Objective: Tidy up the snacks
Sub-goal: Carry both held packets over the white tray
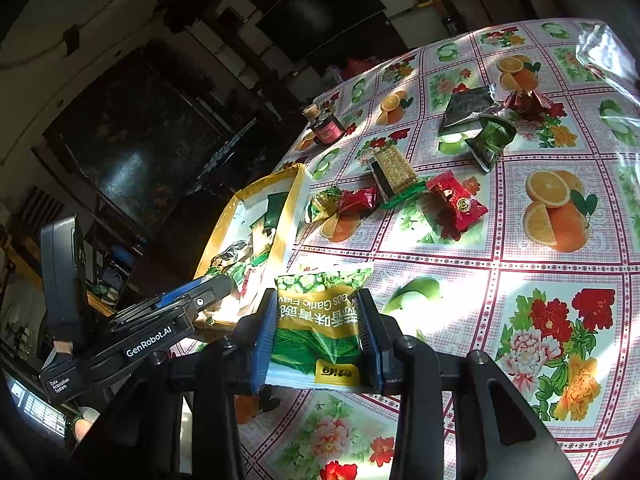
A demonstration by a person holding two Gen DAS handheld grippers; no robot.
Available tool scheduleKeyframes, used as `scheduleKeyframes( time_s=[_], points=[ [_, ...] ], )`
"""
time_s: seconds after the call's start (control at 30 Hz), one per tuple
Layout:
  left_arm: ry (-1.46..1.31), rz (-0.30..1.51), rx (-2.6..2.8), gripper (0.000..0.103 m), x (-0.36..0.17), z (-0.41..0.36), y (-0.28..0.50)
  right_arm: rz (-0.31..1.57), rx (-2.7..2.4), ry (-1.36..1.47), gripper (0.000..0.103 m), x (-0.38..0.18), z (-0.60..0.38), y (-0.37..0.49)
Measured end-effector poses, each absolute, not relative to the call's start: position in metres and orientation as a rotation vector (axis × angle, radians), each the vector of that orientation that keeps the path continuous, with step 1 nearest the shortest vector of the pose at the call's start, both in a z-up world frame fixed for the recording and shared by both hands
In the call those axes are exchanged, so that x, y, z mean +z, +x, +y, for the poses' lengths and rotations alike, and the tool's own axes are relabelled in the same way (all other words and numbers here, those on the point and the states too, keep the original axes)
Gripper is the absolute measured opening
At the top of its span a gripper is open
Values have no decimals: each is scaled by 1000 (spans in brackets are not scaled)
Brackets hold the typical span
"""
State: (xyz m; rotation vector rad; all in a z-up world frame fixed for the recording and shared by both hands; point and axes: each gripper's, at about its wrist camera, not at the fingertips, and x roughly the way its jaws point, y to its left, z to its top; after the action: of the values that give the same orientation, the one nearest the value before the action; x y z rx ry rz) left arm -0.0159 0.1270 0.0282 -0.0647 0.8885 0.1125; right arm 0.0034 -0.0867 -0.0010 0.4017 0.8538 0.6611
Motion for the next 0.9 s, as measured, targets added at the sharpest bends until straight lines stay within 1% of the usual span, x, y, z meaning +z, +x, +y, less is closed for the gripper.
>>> scheduleKeyframes(
  time_s=[0.37,0.57,0.73,0.9],
  points=[
    [-175,900,212,36,22,192,-15,859,779,332,38,12,-18,31],
    [-269,915,264,36,14,238,-4,845,836,273,38,18,44,70],
    [-345,962,257,36,0,265,16,882,836,183,38,4,97,105],
    [-344,991,253,36,-11,269,29,927,794,77,38,-20,134,127]
  ],
)
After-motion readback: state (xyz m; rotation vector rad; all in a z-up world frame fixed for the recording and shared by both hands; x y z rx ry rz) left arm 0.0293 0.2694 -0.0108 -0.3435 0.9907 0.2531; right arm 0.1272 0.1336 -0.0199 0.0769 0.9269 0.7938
